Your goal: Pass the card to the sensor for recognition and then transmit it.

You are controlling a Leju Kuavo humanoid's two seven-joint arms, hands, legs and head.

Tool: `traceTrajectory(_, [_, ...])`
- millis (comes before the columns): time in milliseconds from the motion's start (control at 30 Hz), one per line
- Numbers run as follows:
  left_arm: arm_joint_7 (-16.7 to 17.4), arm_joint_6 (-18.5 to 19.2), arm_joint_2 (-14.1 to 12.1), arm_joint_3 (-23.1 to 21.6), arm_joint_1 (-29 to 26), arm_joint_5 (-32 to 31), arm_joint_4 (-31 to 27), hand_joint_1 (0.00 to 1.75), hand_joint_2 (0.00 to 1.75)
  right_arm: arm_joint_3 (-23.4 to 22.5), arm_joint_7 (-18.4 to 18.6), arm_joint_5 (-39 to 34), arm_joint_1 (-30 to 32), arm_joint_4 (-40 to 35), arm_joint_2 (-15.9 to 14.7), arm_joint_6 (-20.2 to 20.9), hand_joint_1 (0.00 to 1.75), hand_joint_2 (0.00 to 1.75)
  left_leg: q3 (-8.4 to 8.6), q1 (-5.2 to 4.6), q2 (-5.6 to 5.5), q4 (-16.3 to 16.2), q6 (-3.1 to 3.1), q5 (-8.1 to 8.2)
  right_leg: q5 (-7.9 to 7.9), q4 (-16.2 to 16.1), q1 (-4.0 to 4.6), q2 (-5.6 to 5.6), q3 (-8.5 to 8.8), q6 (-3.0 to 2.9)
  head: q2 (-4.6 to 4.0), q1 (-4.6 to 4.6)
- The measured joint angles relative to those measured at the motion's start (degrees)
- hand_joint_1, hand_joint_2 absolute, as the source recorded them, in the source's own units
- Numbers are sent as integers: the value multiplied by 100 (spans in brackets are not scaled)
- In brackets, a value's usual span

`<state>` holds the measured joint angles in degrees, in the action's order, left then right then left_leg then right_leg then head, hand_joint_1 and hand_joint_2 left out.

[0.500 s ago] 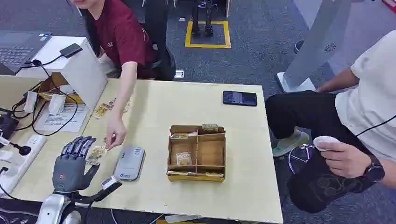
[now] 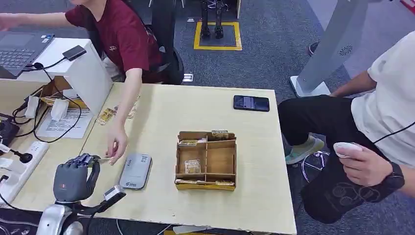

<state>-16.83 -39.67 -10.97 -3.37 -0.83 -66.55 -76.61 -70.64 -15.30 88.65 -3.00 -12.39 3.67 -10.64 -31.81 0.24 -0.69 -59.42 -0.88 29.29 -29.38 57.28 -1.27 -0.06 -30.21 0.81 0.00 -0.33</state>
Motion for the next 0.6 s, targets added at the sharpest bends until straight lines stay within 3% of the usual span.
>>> traceTrajectory(167, [-164, 0, -2, 0, -9, 255, 0, 175, 175, 0, 0, 0, -2, 2, 0, 9, 0, 175, 0, 0, 0, 0, 0, 0, 0, 0, 0, 0, 0, 0, 2, -2])
traceTrajectory(333, [-240, 45, -4, -2, -7, 1152, 0, 175, 175, 2, -4, -4, -2, 2, 0, -2, 0, 175, 2, 0, 0, 0, 0, 0, 0, 0, 0, 0, 0, 0, 2, -2])
traceTrajectory(533, [52, 1466, 116, -2, 10, 2707, -127, 175, 175, 2, 33, -24, -2, 2, 4, -41, 0, 175, 1, 0, 0, 0, -3, -2, 0, 0, 0, 0, 0, 0, 2, 0])
traceTrajectory(600, [87, 1582, 166, -2, 21, 2813, -179, 175, 175, 2, 33, -24, -1, 2, 9, -68, 0, 175, 2, 0, 1, 0, -3, -2, 1, 0, 0, 2, 0, 0, 2, 0])
